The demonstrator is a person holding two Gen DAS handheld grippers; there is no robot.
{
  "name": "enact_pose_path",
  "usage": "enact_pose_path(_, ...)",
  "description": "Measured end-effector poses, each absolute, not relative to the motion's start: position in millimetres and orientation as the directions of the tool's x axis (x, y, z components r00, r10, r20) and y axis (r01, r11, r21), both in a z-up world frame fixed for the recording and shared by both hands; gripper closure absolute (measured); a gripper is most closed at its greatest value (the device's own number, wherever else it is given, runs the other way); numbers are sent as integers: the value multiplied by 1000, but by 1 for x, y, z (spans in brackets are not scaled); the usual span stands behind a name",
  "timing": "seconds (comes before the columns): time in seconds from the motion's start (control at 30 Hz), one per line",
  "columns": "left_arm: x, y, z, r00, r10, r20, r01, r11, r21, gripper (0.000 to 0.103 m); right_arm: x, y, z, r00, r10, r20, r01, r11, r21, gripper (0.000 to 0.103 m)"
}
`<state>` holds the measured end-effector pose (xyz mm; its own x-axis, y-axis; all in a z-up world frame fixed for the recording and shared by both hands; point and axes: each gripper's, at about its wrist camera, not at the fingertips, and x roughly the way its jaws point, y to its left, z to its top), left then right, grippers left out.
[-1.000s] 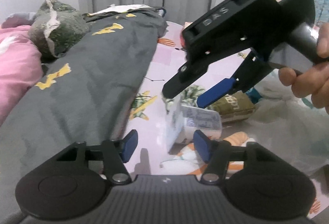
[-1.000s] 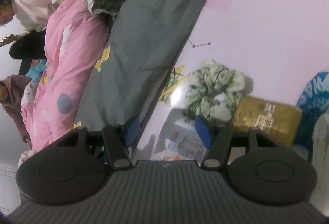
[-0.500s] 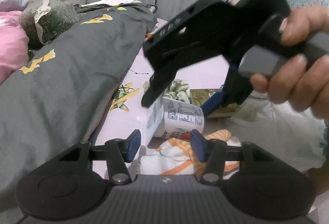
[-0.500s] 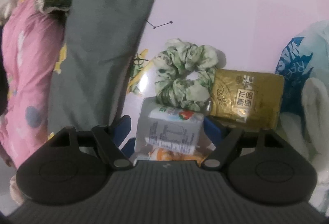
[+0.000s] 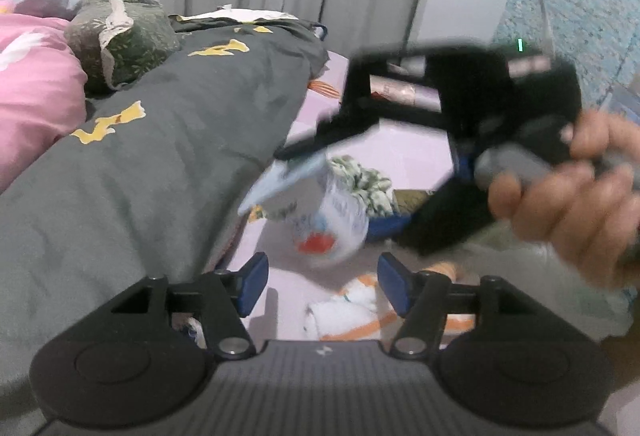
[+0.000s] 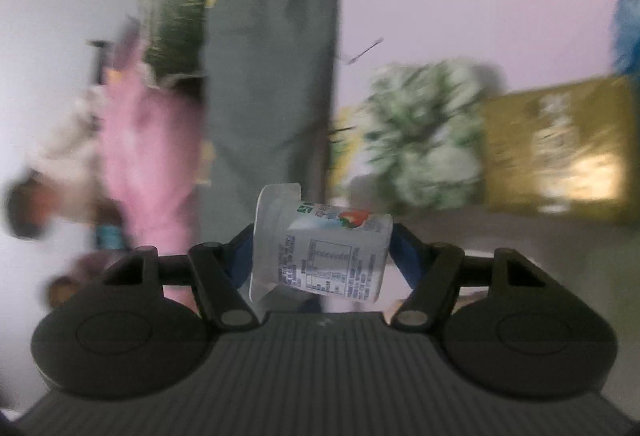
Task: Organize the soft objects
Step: 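Lift the yogurt cup with the right gripper and carry it toward the box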
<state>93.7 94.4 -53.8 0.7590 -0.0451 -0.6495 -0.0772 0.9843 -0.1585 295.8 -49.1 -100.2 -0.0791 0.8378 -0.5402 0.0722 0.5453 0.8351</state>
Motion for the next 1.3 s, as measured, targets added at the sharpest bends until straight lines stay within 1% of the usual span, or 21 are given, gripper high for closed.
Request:
enact_pose_path(0.07,97,96,-54,762,-40,-646,-83,984,-158,41,292,-50,-112,-92,814,-574,104,581,807,34)
enact_pose_path(0.17,102,96,-56,761,-36,-648,-84,985,-154,41,287,-54,-118,-96,827,-555,115,563,819,32)
enact_pose_path(0.4,106,92,-58,758,-51,-651,-73,984,-161,41,288,-57,-108,-91,766,-637,27,641,767,26)
enact_pose_path(0.5,109,91,-59,757,-55,-652,-66,985,-161,41,286,-56,-97,-72,731,-679,-31,679,734,25)
enact_pose_path(0.57,110,90,-60,757,-57,-651,-60,986,-156,41,285,-61,-87,-29,706,-707,-73,704,706,26)
enact_pose_path(0.6,111,89,-60,757,-58,-651,-57,987,-154,41,284,-62,-81,0,695,-719,-96,715,692,30)
enact_pose_path(0.63,112,88,-61,753,-69,-655,-46,986,-157,41,283,-64,-79,17,691,-723,-110,720,685,38)
enact_pose_path(0.67,113,88,-62,749,-76,-658,-41,986,-161,41,283,-65,-78,27,691,-722,-113,720,685,42)
enact_pose_path(0.7,114,86,-63,748,-81,-659,-36,986,-161,41,283,-67,-78,33,700,-713,-104,712,694,51)
enact_pose_path(0.73,115,84,-64,748,-80,-659,-32,987,-156,41,283,-68,-78,37,710,-704,-95,703,704,58)
enact_pose_path(0.83,117,80,-67,746,-78,-661,-25,989,-145,42,281,-72,-77,67,717,-694,-107,696,710,64)
enact_pose_path(0.87,118,79,-67,745,-81,-662,-25,989,-148,44,280,-73,-78,73,720,-690,-106,694,712,65)
enact_pose_path(0.93,119,80,-65,752,-95,-652,-19,986,-165,49,278,-74,-76,82,728,-680,-114,685,720,71)
enact_pose_path(1.0,119,78,-61,759,-96,-644,-19,985,-169,49,276,-75,-71,95,731,-676,-134,682,719,76)
enact_pose_path(1.13,121,77,-55,762,-89,-641,-21,987,-161,49,275,-75,-64,113,735,-669,-154,678,719,80)
enact_pose_path(1.3,111,71,-34,782,-91,-616,-1,989,-148,49,267,-84,-45,130,752,-646,-168,659,733,80)
